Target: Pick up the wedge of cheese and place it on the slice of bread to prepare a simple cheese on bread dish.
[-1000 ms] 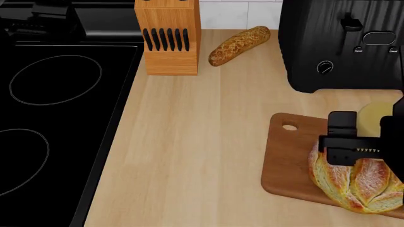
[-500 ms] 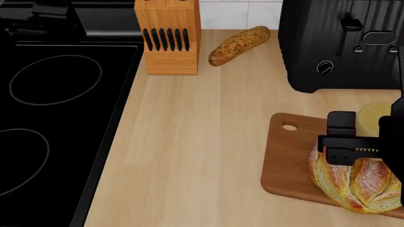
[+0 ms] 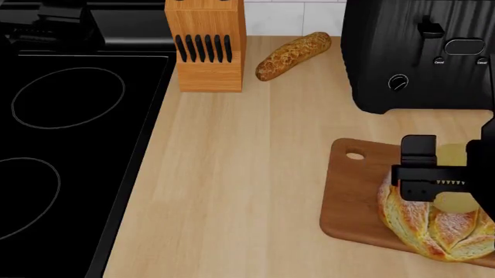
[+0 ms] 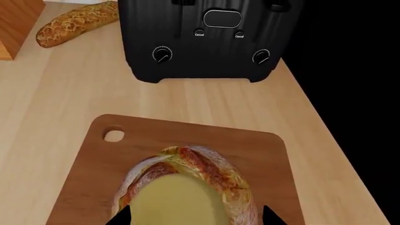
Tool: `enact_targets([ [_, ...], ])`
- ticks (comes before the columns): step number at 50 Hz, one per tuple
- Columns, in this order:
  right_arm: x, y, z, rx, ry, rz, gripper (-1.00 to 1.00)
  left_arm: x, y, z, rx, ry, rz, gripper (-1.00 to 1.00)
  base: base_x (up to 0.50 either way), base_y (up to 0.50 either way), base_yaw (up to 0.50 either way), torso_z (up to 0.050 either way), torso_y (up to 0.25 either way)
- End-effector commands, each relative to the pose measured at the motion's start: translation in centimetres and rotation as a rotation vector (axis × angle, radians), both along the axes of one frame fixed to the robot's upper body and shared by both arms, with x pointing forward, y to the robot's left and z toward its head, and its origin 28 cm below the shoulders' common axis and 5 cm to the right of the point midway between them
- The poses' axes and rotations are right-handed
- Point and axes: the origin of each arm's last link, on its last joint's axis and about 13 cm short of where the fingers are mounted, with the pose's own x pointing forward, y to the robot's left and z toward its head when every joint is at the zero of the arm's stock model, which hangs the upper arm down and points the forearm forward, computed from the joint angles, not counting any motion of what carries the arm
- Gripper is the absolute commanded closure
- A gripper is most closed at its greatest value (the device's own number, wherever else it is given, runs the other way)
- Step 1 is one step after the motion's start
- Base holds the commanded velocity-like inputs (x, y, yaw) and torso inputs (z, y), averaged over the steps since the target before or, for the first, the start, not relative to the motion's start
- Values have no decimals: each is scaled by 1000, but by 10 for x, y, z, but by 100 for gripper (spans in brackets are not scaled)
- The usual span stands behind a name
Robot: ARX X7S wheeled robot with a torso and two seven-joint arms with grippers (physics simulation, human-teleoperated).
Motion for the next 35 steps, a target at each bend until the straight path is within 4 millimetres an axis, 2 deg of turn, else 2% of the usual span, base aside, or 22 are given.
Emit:
enact_targets([
  [1,-1,0,2,-3,-4,2,-100,0,0,0,-2,-1,0,-100,0,0,0,0,0],
  [18,-4,7,21,-19,-56,38,-100,0,0,0,-1,2,-3,-100,0,0,0,0,0],
  [35,-20,19,67,-57,-232,64,-100,0,0,0,0,2,-2,-100,0,0,0,0,0],
])
